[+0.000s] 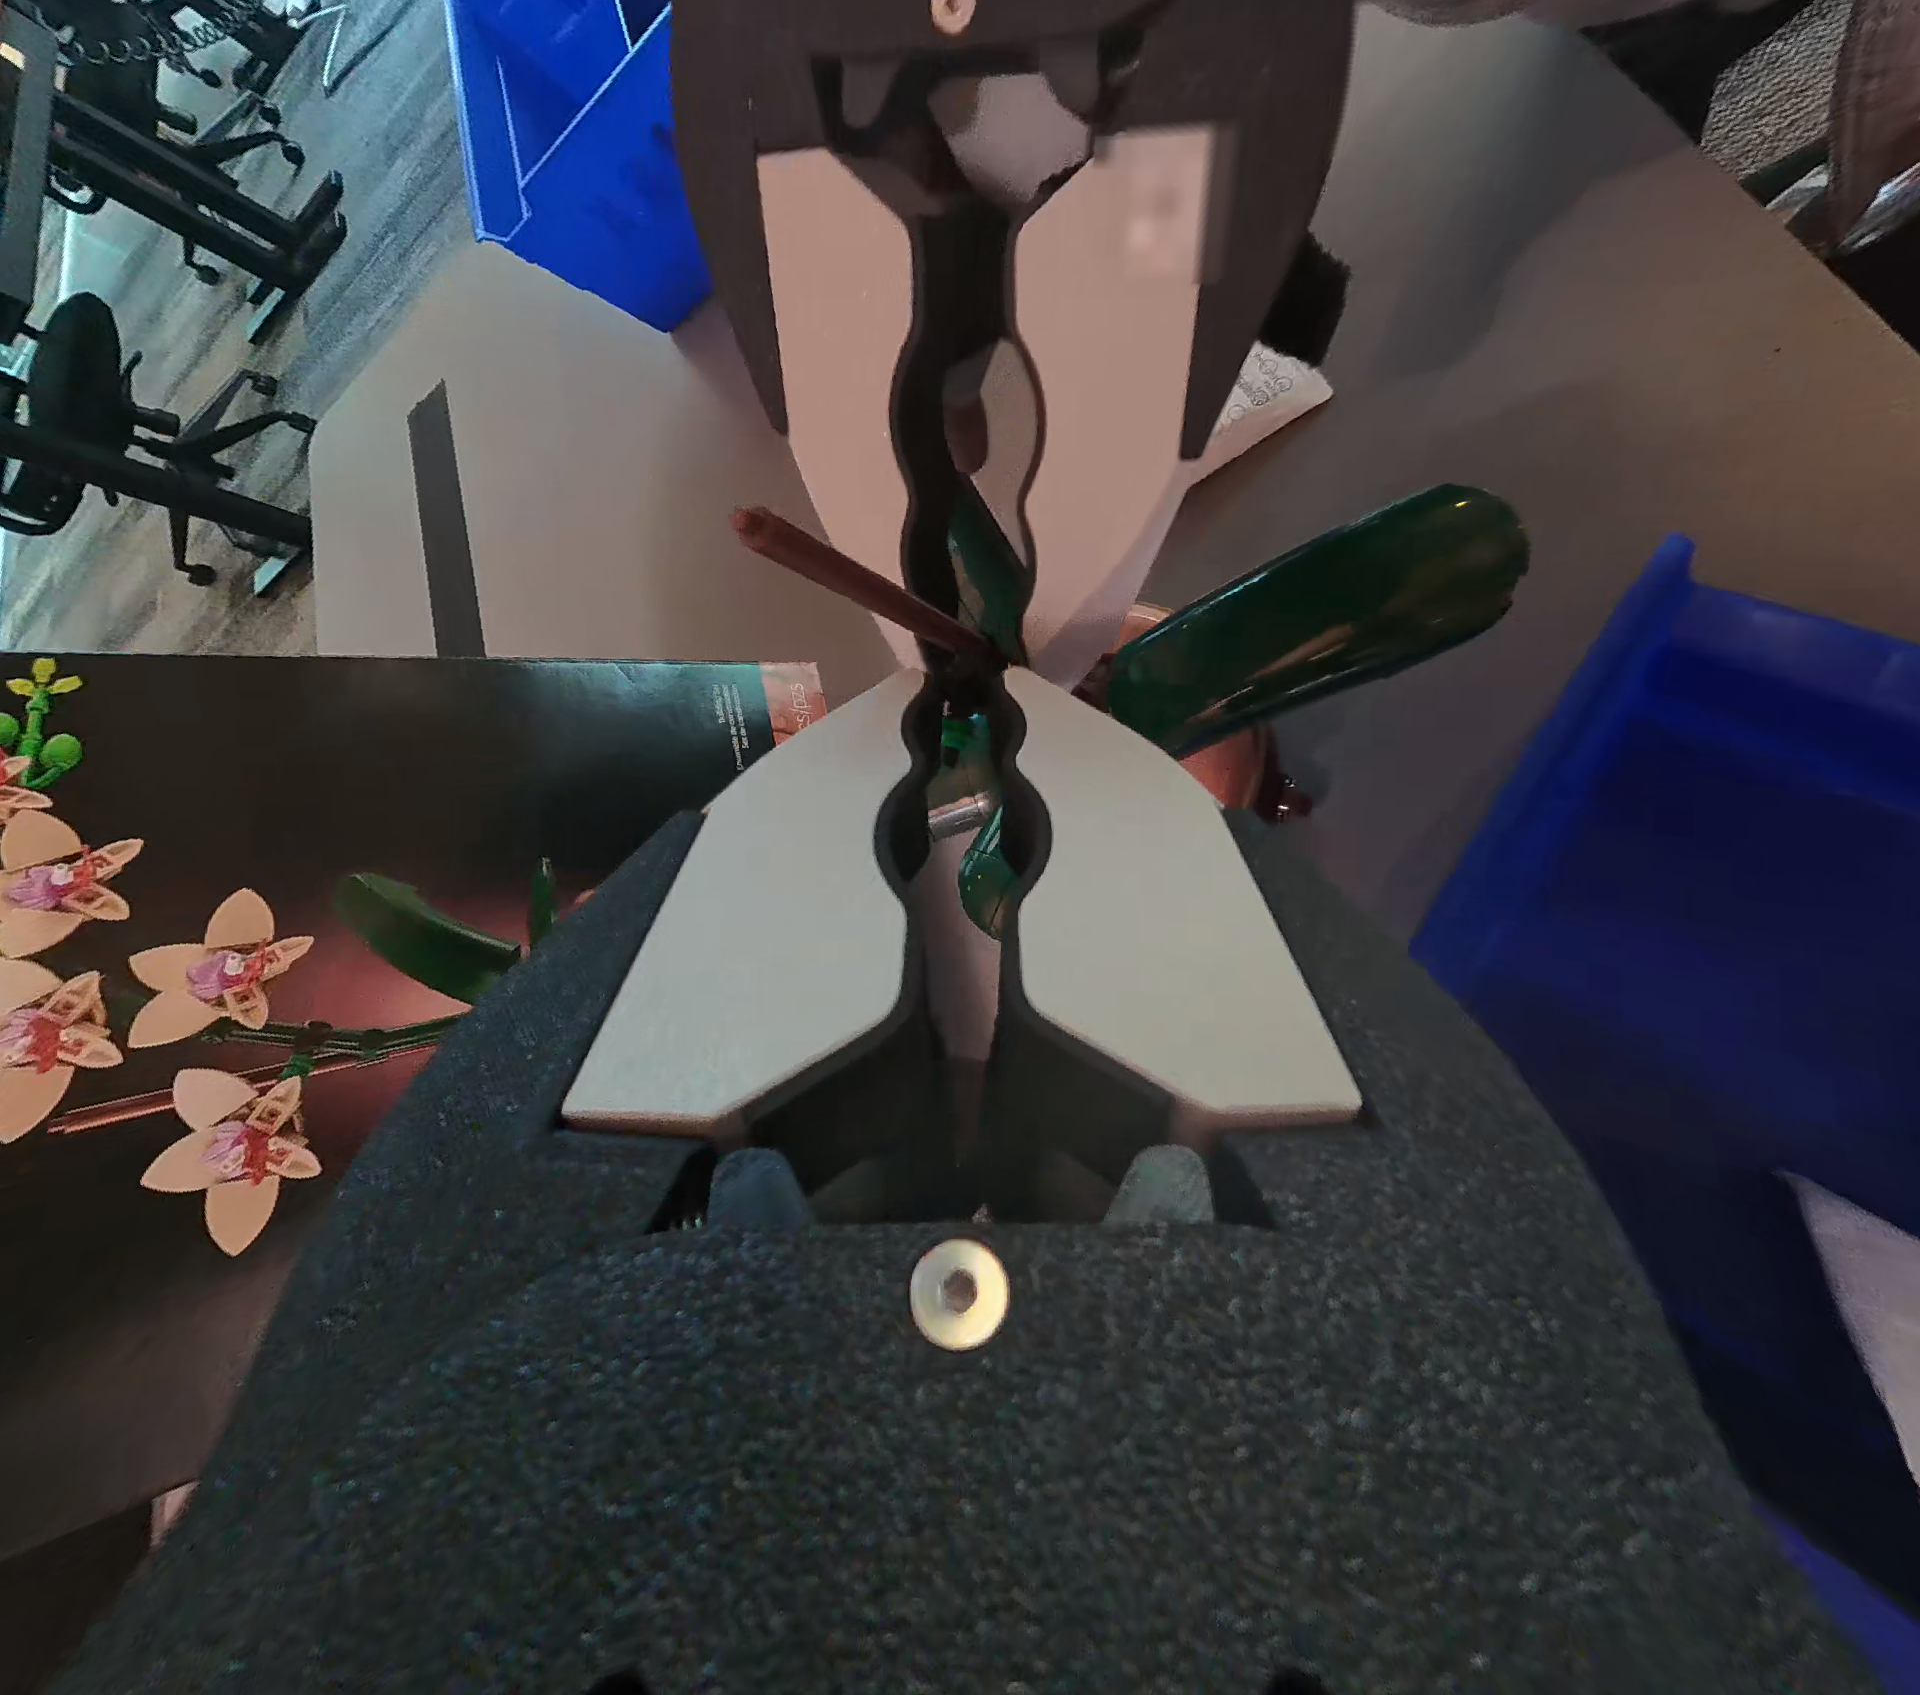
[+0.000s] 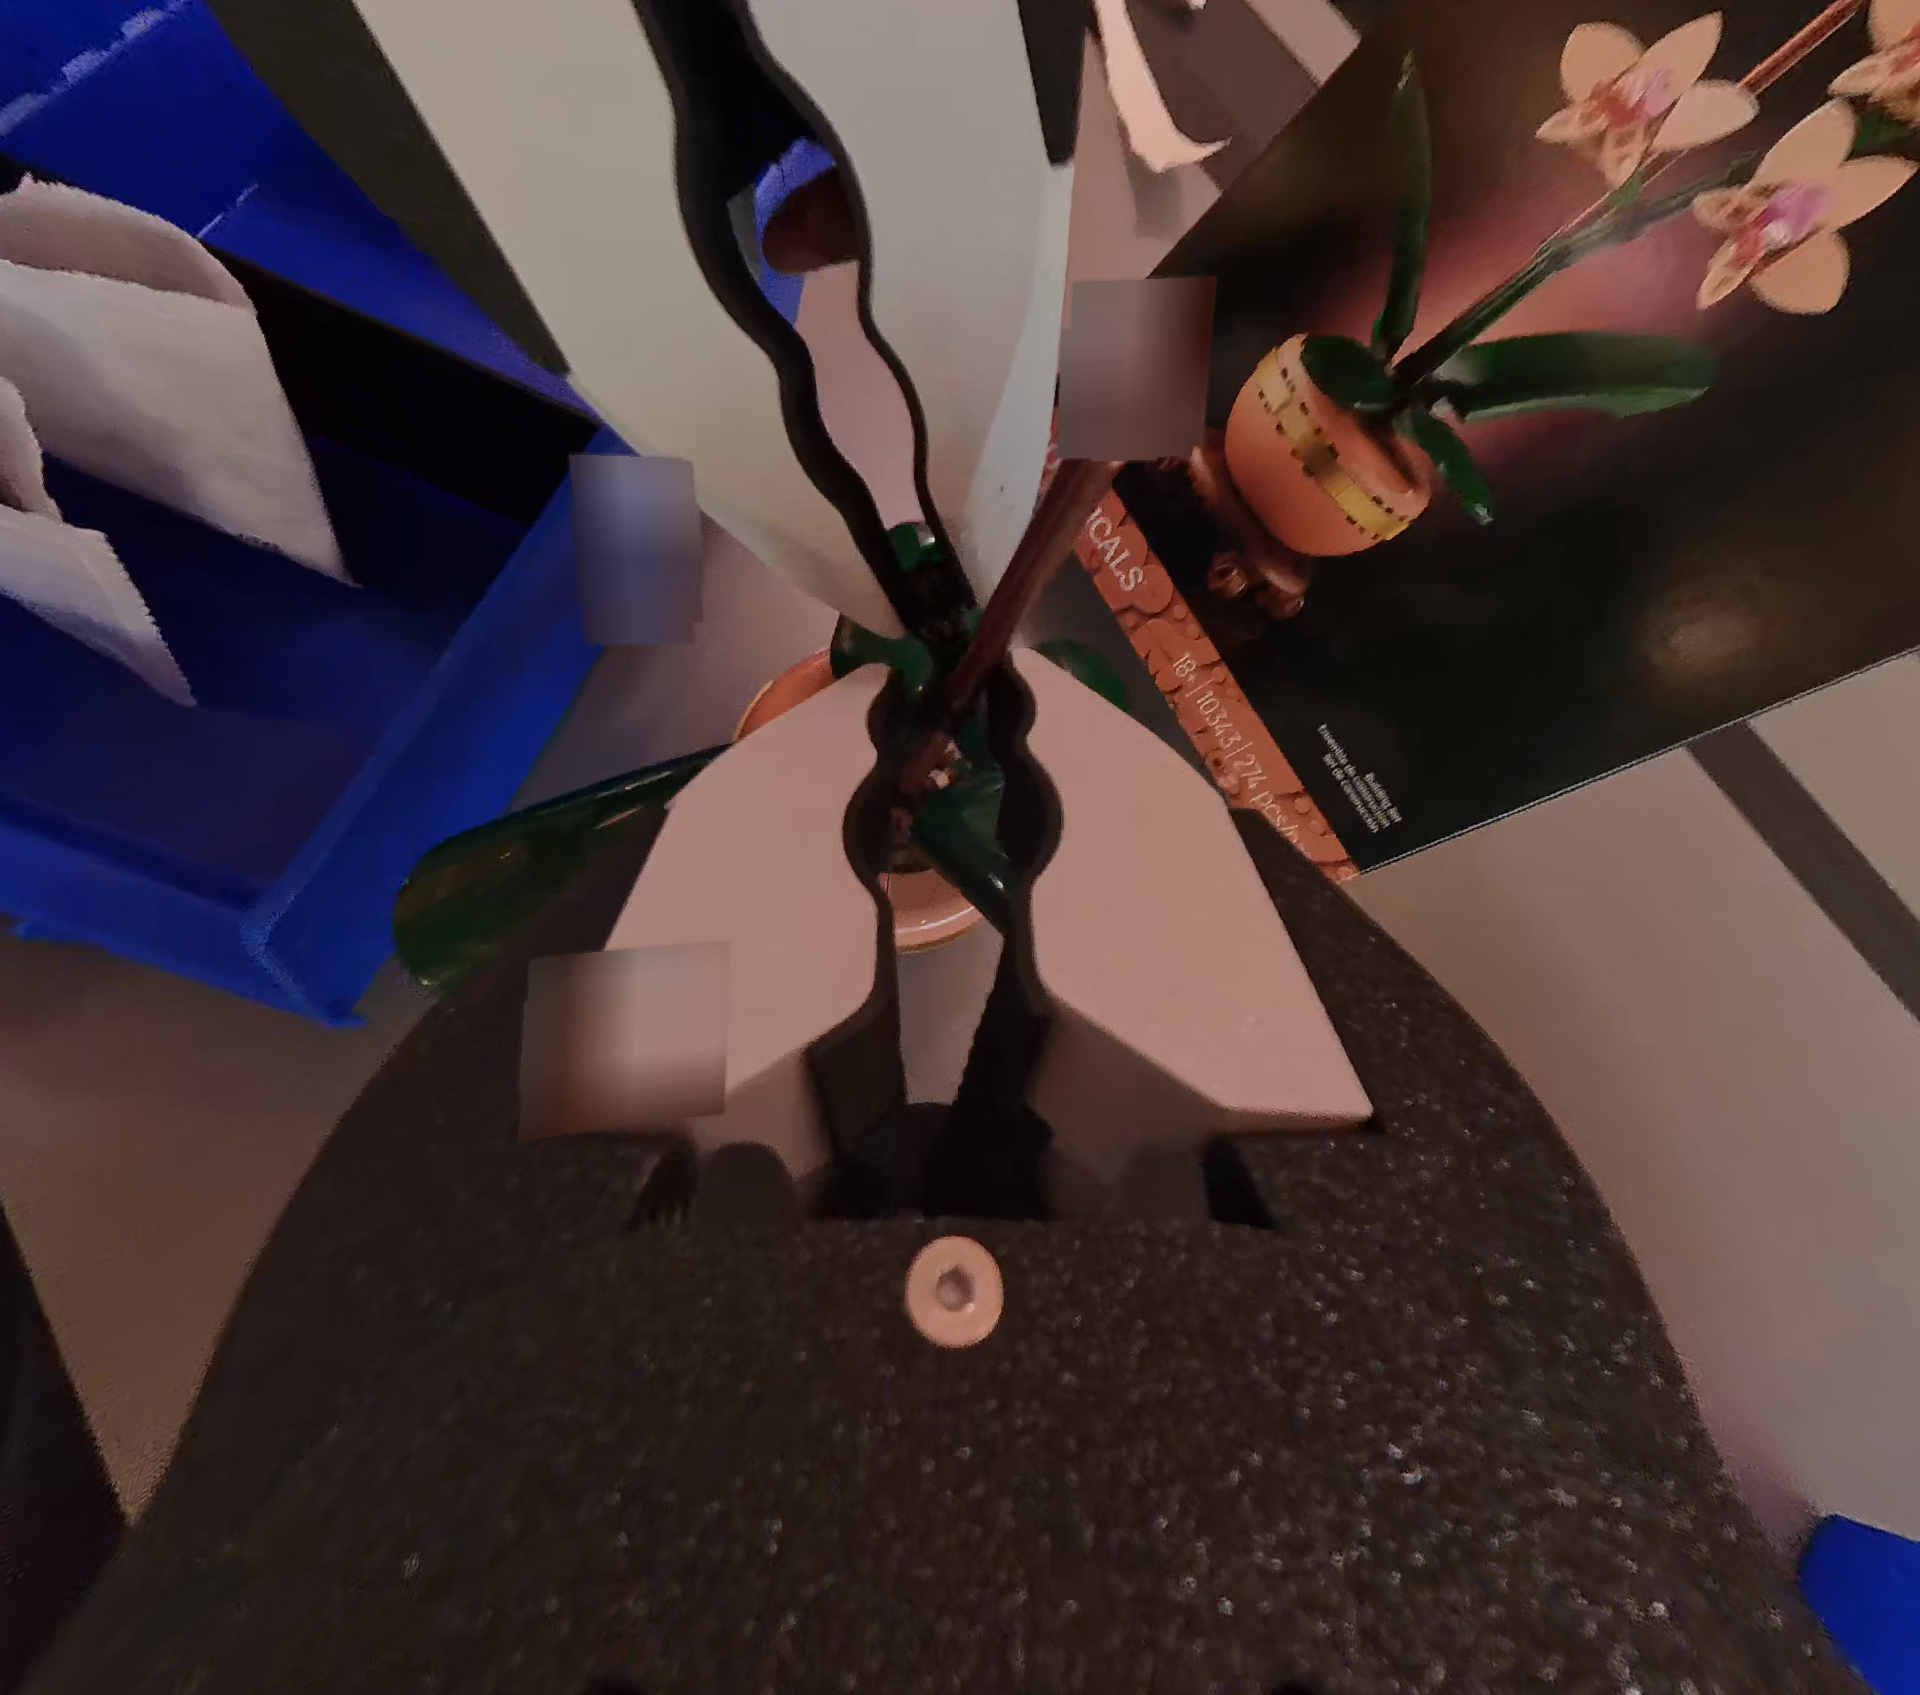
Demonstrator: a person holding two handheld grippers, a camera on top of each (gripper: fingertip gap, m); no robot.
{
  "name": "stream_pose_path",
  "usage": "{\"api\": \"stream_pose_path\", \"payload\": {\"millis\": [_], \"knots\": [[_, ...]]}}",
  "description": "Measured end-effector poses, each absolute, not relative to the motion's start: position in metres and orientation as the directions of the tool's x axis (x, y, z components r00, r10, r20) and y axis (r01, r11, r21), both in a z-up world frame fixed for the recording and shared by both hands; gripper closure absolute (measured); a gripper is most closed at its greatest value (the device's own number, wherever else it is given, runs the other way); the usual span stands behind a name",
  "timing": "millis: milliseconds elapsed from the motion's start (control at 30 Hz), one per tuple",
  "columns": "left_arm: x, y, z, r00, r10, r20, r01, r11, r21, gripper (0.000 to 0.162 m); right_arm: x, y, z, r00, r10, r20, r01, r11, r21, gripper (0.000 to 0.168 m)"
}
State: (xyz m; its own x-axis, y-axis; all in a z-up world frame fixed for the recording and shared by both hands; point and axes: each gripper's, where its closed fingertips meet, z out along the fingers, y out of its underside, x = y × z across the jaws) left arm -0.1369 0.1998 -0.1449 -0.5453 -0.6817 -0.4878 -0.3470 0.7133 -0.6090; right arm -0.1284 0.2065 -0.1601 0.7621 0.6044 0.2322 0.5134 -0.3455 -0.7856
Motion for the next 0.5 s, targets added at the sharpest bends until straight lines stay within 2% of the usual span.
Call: {"api": "stream_pose_path", "payload": {"millis": [100,200,267,367,500], "knots": [[-0.137,0.200,-0.145,-0.548,-0.685,-0.481,-0.345,0.709,-0.615,0.154,-0.130,0.210,-0.157,0.758,0.576,0.305,0.540,-0.292,-0.790,0.147],[-0.137,0.199,-0.146,-0.551,-0.678,-0.487,-0.345,0.716,-0.607,0.154,-0.132,0.218,-0.162,0.756,0.554,0.348,0.558,-0.267,-0.785,0.152],[-0.139,0.199,-0.145,-0.570,-0.670,-0.476,-0.340,0.720,-0.605,0.155,-0.134,0.217,-0.161,0.761,0.561,0.326,0.537,-0.262,-0.802,0.159],[-0.141,0.198,-0.145,-0.573,-0.678,-0.461,-0.324,0.703,-0.633,0.156,-0.137,0.214,-0.163,0.765,0.584,0.272,0.503,-0.278,-0.819,0.159],[-0.141,0.198,-0.142,-0.574,-0.692,-0.437,-0.318,0.681,-0.660,0.156,-0.136,0.215,-0.164,0.771,0.567,0.290,0.517,-0.292,-0.804,0.159]]}}
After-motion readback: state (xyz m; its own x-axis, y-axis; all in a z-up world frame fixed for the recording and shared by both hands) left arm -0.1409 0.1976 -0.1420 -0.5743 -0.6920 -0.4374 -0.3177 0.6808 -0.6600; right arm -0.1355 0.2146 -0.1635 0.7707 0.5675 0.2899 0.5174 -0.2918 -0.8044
